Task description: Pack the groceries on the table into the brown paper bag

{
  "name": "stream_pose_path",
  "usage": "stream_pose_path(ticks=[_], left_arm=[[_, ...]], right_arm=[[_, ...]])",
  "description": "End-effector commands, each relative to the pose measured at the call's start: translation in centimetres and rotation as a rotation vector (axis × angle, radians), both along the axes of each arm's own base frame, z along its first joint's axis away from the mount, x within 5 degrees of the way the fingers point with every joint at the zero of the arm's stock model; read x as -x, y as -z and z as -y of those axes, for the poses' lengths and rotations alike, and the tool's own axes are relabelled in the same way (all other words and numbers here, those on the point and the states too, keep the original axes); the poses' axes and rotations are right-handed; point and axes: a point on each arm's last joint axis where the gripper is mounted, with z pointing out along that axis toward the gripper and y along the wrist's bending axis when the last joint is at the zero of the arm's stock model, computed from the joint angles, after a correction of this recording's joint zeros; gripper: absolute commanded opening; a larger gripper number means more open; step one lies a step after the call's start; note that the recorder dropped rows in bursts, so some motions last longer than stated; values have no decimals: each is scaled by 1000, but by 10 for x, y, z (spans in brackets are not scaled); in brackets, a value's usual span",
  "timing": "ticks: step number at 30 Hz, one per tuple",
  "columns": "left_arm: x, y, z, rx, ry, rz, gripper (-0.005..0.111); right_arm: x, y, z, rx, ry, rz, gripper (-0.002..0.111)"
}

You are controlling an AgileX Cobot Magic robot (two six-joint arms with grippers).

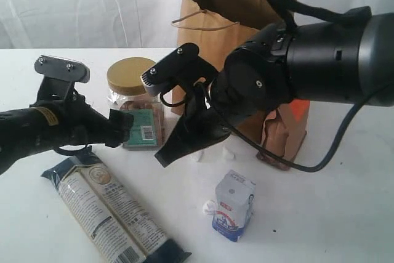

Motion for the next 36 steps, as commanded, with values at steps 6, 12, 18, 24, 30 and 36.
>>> stream_pose_path(ticks=[6,12,18,24,30,36], left_arm=[[8,18,34,-27,137,-81,86],[-15,35,44,79,-38,-211,86],[-26,52,50,72,-59,-247,86],[-31,46,50,108,-63,-176,86],[-39,32,53,183,-55,-13,86],[-32,43,52,-25,51,-71,86]], right_arm=[[1,1,4,64,-52,15,0],[2,2,5,78,-50,1,0],[3,3,6,92,-48,-13,0],[3,3,6,94,-50,-14,0],[3,3,6,97,-55,-11,0],[3,3,6,96,-55,-10,0]])
